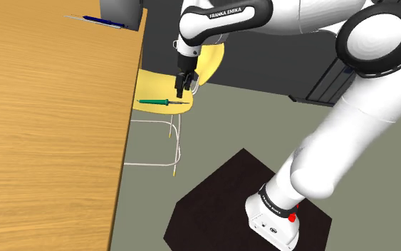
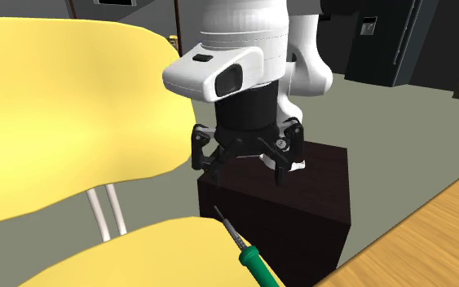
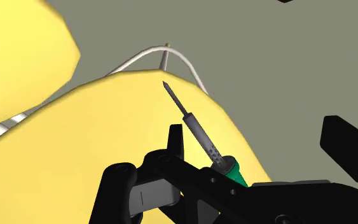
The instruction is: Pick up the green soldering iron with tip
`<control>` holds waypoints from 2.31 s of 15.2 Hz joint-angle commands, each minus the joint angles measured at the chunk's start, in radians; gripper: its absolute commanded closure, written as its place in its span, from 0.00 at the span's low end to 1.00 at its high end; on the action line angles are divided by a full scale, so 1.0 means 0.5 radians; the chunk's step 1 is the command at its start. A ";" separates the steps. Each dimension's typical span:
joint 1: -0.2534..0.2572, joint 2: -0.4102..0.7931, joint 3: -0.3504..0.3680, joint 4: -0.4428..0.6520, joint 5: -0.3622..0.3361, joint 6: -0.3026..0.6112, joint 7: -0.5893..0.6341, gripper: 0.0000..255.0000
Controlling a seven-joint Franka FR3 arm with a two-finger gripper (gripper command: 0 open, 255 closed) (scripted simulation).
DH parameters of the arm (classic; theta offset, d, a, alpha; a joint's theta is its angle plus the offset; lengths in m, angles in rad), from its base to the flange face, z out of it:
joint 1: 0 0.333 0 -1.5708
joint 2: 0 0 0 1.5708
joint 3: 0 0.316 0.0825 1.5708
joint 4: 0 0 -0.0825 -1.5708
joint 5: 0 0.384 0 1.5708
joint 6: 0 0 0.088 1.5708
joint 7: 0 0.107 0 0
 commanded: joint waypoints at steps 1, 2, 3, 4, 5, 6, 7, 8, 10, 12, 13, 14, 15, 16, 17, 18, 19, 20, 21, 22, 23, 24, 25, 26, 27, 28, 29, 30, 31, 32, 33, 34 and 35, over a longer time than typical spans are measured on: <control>0.002 0.157 0.006 0.113 0.031 0.043 -0.067 0.00; 0.005 0.232 0.014 0.179 0.045 0.051 -0.094 0.00; 0.007 0.308 0.023 0.247 0.058 0.058 -0.119 0.00; 0.010 0.383 0.032 0.317 0.071 0.061 -0.144 0.00; 0.009 0.391 0.034 0.325 0.072 0.062 -0.147 0.00; 0.009 0.402 0.034 0.311 0.073 0.086 -0.148 0.00; 0.009 0.412 0.034 0.297 0.074 0.110 -0.150 0.00; 0.009 0.423 0.035 0.285 0.075 0.133 -0.151 0.00; 0.009 0.447 0.035 0.261 0.077 0.180 -0.154 0.00; 0.009 0.478 0.036 0.233 0.080 0.241 -0.158 0.00; 0.009 0.478 0.036 0.233 0.080 0.241 -0.158 0.00; 0.009 0.478 0.036 0.233 0.080 0.241 -0.158 0.00; 0.009 0.475 0.036 0.231 0.080 0.239 -0.158 1.00; 0.009 0.476 0.037 0.232 0.080 0.239 -0.157 1.00; 0.009 0.476 0.037 0.231 0.080 0.240 -0.157 1.00; 0.009 0.476 0.037 0.231 0.080 0.240 -0.157 1.00; 0.009 0.475 0.037 0.230 0.080 0.240 -0.157 1.00; 0.009 0.474 0.037 0.229 0.080 0.240 -0.157 1.00; 0.009 0.474 0.037 0.229 0.080 0.240 -0.157 1.00; 0.009 0.474 0.037 0.229 0.080 0.240 -0.157 1.00; 0.009 0.474 0.037 0.228 0.080 0.241 -0.157 1.00; 0.009 0.478 0.036 0.233 0.080 0.241 -0.158 1.00; 0.009 0.466 0.036 0.243 0.079 0.217 -0.156 1.00; 0.009 0.453 0.036 0.254 0.078 0.194 -0.155 1.00; 0.009 0.441 0.035 0.266 0.077 0.171 -0.153 1.00; 0.009 0.430 0.035 0.278 0.076 0.147 -0.152 1.00; 0.009 0.419 0.035 0.291 0.075 0.123 -0.150 1.00; 0.009 0.408 0.034 0.304 0.074 0.099 -0.149 1.00; 0.009 0.397 0.034 0.317 0.073 0.076 -0.147 1.00; 0.009 0.387 0.034 0.331 0.072 0.052 -0.146 1.00; 0.009 0.377 0.034 0.345 0.071 0.027 -0.144 1.00; 0.009 0.368 0.034 0.360 0.070 0.003 -0.143 1.00; 0.009 0.359 0.033 0.375 0.069 -0.021 -0.142 1.00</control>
